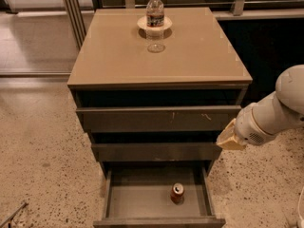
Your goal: Pick coke can from bottom drawer and place on counter
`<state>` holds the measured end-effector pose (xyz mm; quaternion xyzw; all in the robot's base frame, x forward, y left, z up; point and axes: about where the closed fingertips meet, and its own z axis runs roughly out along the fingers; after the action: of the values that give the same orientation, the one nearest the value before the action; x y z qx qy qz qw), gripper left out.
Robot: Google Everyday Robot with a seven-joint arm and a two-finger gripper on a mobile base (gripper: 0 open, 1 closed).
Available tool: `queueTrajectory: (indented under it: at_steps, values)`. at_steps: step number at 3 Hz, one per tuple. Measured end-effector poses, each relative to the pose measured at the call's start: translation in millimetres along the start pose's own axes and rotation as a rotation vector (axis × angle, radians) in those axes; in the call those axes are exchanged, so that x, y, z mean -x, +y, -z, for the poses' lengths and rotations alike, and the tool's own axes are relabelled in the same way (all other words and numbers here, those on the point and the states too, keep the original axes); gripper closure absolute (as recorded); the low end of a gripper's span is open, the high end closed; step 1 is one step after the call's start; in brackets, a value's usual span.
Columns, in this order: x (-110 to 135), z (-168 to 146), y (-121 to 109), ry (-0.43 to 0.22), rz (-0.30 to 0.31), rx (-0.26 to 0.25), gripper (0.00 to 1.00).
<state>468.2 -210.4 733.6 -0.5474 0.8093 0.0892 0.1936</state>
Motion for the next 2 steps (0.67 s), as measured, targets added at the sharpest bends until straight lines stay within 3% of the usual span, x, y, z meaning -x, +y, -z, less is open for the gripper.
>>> queueTrajectory:
  at_steps: [1, 2]
  values:
    - [-58, -49, 11, -0.002, -0.030, 0.023, 1.00]
    - [-125, -113, 18, -0.046, -0.086, 0.056, 1.00]
